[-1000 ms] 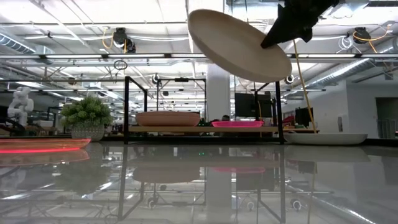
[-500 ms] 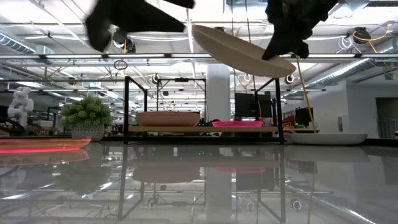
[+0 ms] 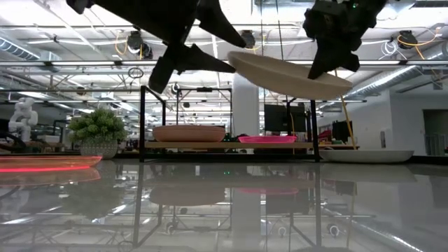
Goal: Place and stack plates onto a shelf
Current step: Stack the light brown plate on the light orange plate on the shelf
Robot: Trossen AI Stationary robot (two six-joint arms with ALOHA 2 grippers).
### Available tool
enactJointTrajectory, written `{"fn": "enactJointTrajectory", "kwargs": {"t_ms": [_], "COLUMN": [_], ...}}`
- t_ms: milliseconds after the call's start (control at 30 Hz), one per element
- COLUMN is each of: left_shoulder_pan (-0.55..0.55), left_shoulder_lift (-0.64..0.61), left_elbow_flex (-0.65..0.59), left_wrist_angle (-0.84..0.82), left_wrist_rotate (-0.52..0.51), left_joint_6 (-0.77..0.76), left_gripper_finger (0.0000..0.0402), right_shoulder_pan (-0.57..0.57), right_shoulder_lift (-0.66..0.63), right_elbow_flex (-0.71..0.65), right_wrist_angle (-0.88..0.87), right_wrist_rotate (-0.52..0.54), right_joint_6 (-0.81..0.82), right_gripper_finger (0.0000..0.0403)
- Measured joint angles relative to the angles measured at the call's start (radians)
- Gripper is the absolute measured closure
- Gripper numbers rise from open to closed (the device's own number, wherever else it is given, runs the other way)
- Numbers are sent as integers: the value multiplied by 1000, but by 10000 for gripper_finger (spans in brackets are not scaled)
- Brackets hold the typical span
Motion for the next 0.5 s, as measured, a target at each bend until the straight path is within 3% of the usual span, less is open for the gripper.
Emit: {"fn": "enactJointTrajectory", "kwargs": {"t_ms": [300, 500], "left_shoulder_pan": [59, 70], "left_shoulder_lift": [0, 0], "left_elbow_flex": [0, 0], "left_wrist_angle": [-111, -110], "left_wrist_rotate": [78, 139], "left_joint_6": [39, 59], "left_gripper_finger": [273, 289], "right_shoulder_pan": [-21, -34], "right_shoulder_lift": [28, 56], "right_elbow_flex": [0, 0], "right_wrist_angle": [-15, -9], "right_wrist_rotate": [-54, -82], "right_joint_6": [35, 39], "right_gripper_finger": [403, 403]}}
